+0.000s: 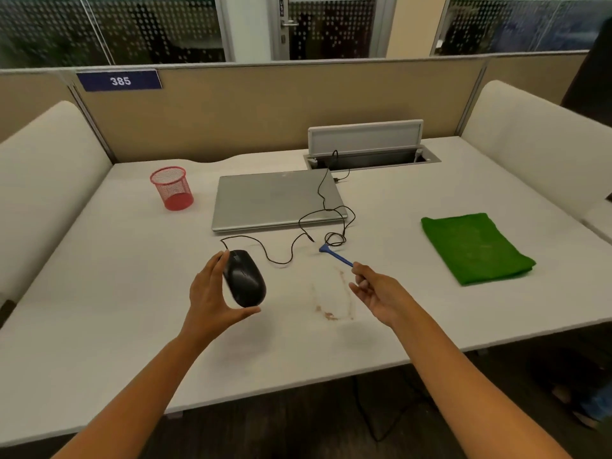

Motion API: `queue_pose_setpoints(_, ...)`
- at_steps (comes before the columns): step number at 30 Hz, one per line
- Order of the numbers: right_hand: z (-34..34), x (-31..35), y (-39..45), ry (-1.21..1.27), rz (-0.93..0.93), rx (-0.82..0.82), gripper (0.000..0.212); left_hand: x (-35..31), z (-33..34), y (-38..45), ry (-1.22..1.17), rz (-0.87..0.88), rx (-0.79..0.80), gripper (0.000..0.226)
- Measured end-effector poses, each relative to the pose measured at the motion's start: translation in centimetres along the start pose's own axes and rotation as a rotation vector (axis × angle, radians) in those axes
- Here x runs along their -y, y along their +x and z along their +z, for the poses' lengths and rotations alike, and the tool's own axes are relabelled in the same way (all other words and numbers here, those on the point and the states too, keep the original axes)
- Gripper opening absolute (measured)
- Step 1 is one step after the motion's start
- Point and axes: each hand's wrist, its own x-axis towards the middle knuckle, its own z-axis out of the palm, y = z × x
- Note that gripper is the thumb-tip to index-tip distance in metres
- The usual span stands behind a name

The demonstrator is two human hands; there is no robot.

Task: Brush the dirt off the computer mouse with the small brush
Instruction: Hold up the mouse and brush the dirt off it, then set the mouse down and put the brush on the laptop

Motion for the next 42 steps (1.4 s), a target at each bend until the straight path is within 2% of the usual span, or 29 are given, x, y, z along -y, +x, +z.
queue_pose_setpoints(12, 8.6, -2.2, 5.2, -0.004, 0.027, -0.032, 0.014, 7.4, 0.7, 4.5, -0.036, 0.019, 0.166, 0.115)
queue_pose_setpoints(30, 10.2, -2.4, 8.6, 0.007, 0.004, -0.066, 0.013, 11.0, 2.2, 6.4, -0.027, 0.035, 0.349, 0.119)
queue_pose_setpoints(42, 14.2, -2.2, 9.4, -0.216, -0.028, -0.063, 0.014, 12.2, 1.3, 6.5, 0.034, 0.036, 0.536, 0.121)
